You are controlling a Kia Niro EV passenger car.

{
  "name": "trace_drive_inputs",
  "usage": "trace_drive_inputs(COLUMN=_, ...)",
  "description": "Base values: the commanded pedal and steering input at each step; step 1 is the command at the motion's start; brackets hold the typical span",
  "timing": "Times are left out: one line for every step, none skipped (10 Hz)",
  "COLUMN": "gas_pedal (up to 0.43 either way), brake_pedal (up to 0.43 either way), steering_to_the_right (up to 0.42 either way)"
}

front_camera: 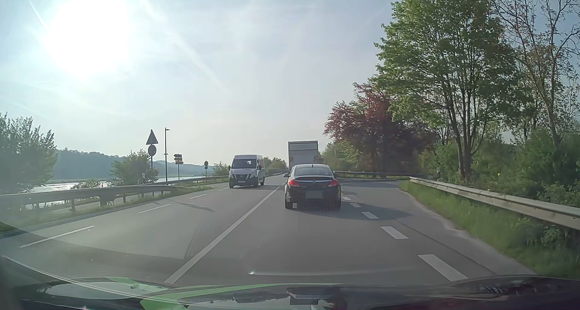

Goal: Follow the waypoints while adhering to traffic rules and regulations

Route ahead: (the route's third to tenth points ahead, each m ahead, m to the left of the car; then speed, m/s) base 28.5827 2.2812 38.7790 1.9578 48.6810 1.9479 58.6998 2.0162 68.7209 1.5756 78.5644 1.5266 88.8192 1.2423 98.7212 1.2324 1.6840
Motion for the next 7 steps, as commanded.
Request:
trace_drive_inputs(gas_pedal=0.047, brake_pedal=0.0, steering_to_the_right=0.004)
trace_drive_inputs(gas_pedal=0.047, brake_pedal=0.0, steering_to_the_right=0.004)
trace_drive_inputs(gas_pedal=0.047, brake_pedal=0.0, steering_to_the_right=0.004)
trace_drive_inputs(gas_pedal=0.028, brake_pedal=0.0, steering_to_the_right=0.004)
trace_drive_inputs(gas_pedal=0.02, brake_pedal=0.0, steering_to_the_right=0.004)
trace_drive_inputs(gas_pedal=0.02, brake_pedal=0.0, steering_to_the_right=0.004)
trace_drive_inputs(gas_pedal=0.02, brake_pedal=0.0, steering_to_the_right=0.004)
